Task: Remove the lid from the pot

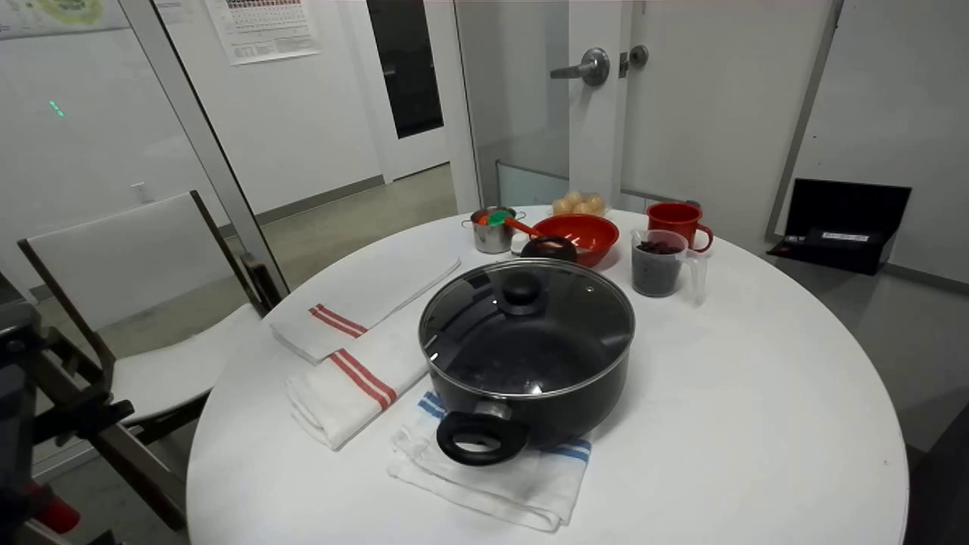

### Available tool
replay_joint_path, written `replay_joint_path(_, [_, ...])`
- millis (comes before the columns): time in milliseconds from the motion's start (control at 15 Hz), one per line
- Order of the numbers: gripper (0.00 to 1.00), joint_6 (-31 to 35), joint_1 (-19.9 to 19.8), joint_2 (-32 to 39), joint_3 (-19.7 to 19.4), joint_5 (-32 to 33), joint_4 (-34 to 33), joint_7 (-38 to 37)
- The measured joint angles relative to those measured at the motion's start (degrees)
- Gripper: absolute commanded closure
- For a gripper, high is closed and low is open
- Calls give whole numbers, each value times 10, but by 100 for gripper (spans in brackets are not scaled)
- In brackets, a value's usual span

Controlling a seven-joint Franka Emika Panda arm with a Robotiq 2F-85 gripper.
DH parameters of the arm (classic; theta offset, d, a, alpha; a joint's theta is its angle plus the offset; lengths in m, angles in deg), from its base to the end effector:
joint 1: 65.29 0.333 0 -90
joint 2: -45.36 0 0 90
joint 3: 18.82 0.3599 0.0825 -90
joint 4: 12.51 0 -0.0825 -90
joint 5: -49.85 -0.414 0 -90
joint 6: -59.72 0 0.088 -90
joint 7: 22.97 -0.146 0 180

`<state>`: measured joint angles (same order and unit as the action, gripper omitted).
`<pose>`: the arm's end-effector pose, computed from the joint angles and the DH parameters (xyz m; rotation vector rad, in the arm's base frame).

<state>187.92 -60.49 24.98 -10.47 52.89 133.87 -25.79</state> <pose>0.4190 0.0930 0.3787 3.0375 0.3113 0.0707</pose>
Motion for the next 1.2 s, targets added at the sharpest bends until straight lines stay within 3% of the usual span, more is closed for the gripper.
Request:
replay_joint_path(333, [0,81,-53,89,-45,30,-15,2])
replay_joint_path(667, [0,147,-74,220,-93,5,-75,41])
replay_joint_path(1200, [0,156,-125,410,-109,-62,-229,96])
